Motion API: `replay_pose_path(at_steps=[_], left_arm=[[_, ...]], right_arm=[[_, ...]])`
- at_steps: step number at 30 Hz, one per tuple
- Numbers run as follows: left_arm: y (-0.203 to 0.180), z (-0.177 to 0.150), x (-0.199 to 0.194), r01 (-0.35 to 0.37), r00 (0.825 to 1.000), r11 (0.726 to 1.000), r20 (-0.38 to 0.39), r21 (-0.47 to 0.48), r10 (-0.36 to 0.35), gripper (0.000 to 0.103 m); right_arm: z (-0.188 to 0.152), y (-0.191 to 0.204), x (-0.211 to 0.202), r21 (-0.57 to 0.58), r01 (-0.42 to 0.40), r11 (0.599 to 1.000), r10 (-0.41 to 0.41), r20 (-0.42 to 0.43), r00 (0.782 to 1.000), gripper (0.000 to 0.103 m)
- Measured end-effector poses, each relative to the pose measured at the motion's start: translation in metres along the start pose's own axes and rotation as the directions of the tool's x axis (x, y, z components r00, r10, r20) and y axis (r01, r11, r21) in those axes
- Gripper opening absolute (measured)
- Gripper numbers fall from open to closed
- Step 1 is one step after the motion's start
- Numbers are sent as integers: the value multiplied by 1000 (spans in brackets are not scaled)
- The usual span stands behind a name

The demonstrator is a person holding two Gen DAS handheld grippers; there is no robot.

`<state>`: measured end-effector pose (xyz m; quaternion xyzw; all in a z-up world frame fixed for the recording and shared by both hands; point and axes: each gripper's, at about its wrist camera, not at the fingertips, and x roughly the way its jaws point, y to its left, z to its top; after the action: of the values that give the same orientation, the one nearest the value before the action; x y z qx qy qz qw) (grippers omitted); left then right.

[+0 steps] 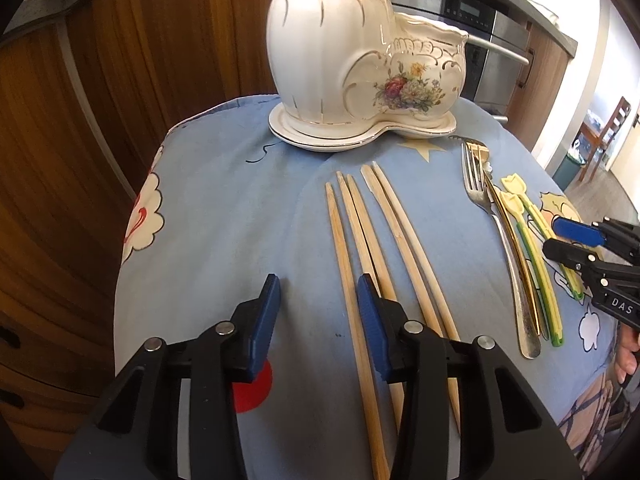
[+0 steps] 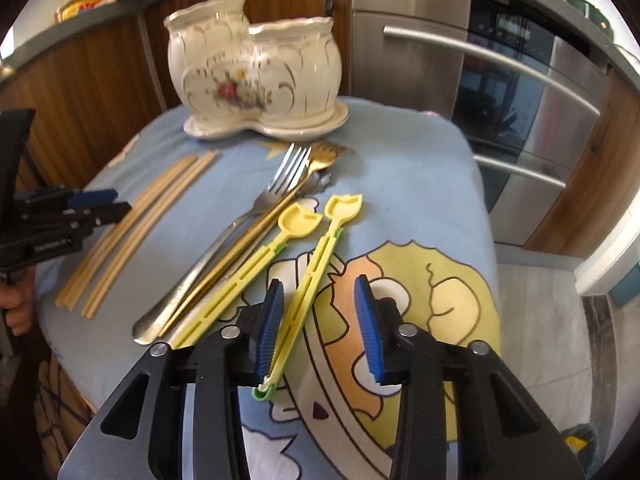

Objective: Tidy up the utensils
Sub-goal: 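Grasp one wooden chopstick with the left tool while the right grasps a yellow tulip utensil, then lift both items into the ceramic pots and open both tools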

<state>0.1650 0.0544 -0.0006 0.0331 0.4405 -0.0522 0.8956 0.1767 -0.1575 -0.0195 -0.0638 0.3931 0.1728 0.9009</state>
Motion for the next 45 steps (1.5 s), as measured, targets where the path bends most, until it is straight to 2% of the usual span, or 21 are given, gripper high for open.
replay_pose_path(at_steps=[4,8,10,17,19,24,31,34,36,38,40,45], left_arm=[[-3,6,4,-5,1000,999,-28,33,6,37],[-2,14,5,-20,996,998,-86,55,24,15],[2,16,5,-13,994,998,-111,62,20,10],[15,21,6,45,979,994,-201,96,-25,9],[15,26,9,61,969,991,-247,118,-30,9],[12,41,18,106,923,980,-384,167,-35,9],[2,51,27,109,888,968,-460,228,9,9],[-1,51,27,104,891,966,-453,236,15,9],[-2,48,26,96,901,967,-434,238,17,9],[-3,46,23,90,910,968,-414,236,17,8],[-2,43,20,89,919,973,-394,212,2,6],[7,39,9,104,941,983,-335,150,-48,6]], right_arm=[[7,-3,4,-16,-23,1000,23,-31,999,32],[15,-10,8,-36,-51,998,48,-72,996,28],[19,-15,10,-49,-61,997,56,-97,994,25],[39,-23,21,-126,-87,988,60,-204,977,25],[47,-26,26,-126,-114,985,80,-252,964,25],[62,-29,38,-117,-169,979,119,-350,929,25],[73,-17,49,-179,-179,967,84,-439,895,25],[76,-10,52,-208,-177,962,64,-458,887,25],[77,-8,53,-211,-179,961,64,-459,886,25],[77,-11,51,-192,-190,963,85,-451,889,20],[77,-20,50,-148,-198,969,115,-436,892,11],[76,-41,44,-53,-226,973,189,-386,903,10]])
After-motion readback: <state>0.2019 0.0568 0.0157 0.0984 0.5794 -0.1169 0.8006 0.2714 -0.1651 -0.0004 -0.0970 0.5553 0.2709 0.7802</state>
